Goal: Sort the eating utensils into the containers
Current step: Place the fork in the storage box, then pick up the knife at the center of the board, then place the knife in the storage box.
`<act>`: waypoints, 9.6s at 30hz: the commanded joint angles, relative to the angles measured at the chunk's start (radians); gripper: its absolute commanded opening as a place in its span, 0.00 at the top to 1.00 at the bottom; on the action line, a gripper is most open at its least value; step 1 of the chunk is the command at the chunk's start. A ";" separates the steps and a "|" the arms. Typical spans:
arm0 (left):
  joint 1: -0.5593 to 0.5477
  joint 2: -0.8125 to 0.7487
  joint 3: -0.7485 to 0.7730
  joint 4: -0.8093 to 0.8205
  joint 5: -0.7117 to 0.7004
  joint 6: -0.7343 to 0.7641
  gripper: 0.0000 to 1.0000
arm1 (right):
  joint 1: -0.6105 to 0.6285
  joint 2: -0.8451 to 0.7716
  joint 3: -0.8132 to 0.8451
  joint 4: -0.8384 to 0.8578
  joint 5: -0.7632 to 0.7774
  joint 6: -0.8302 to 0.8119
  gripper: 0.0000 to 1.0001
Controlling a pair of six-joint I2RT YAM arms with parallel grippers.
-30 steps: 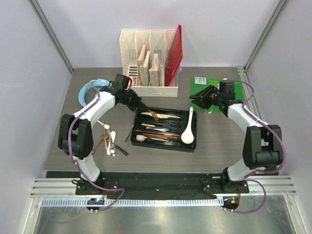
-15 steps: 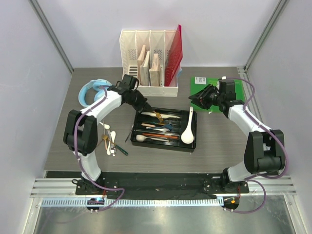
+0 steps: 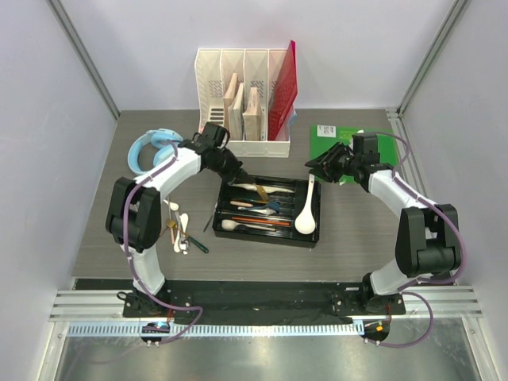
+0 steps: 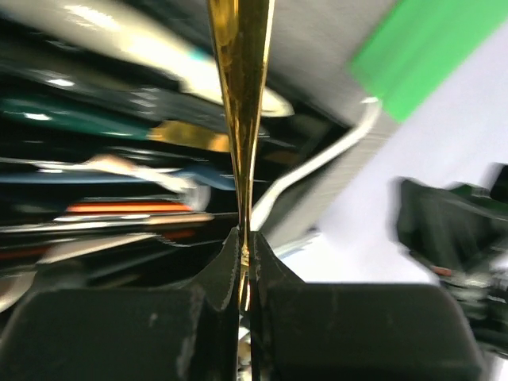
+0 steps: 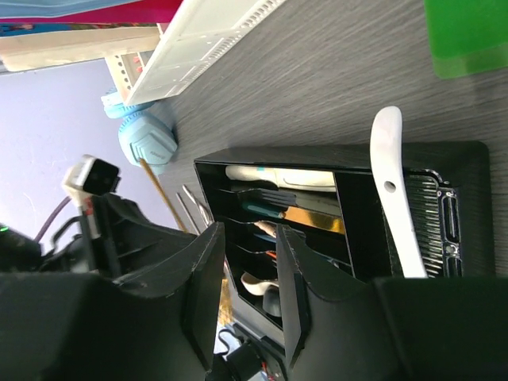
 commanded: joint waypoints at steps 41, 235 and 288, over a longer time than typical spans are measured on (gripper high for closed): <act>-0.114 0.115 -0.081 0.336 -0.254 -0.806 1.00 | -0.064 -0.298 -0.234 -0.078 0.094 0.017 0.62; -0.198 0.067 0.450 -0.573 -1.099 1.073 1.00 | 0.000 -0.112 -0.157 -0.075 -0.001 -0.033 0.65; -0.553 0.193 -0.073 0.517 -1.329 1.610 0.80 | -0.055 -0.298 -0.421 -0.067 -0.020 0.082 0.66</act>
